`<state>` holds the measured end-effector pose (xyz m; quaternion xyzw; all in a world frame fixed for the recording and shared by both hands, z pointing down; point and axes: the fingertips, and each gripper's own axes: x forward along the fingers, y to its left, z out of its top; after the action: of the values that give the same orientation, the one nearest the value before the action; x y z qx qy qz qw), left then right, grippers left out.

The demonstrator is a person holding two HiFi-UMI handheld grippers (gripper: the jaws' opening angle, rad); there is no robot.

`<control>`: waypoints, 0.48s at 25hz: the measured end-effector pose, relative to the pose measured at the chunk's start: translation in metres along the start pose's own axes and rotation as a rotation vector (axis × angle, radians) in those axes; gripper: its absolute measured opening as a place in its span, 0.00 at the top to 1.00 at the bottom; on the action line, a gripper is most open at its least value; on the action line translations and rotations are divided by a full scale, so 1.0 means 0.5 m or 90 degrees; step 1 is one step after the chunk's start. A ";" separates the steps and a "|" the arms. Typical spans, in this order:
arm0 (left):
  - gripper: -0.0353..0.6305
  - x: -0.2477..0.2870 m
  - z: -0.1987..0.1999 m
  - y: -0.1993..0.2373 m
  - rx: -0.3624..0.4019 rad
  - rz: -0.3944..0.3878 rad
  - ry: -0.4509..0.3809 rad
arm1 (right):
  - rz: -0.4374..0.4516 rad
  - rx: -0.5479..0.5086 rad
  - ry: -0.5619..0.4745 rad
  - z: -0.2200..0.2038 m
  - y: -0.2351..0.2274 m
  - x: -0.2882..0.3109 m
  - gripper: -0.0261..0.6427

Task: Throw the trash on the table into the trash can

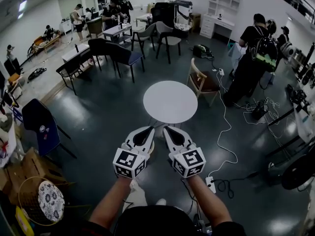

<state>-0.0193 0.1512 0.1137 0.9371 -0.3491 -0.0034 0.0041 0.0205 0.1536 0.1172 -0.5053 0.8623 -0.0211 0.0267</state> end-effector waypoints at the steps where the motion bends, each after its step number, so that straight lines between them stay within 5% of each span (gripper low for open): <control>1: 0.92 -0.003 0.003 -0.005 0.001 0.002 0.000 | 0.003 0.000 0.000 0.003 0.002 -0.005 0.94; 12: 0.92 -0.034 0.020 -0.001 -0.003 0.004 0.001 | 0.017 0.002 -0.004 0.015 0.038 0.004 0.94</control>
<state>-0.0317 0.1627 0.1036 0.9359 -0.3521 -0.0036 0.0068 0.0033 0.1612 0.1085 -0.4937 0.8689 -0.0209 0.0303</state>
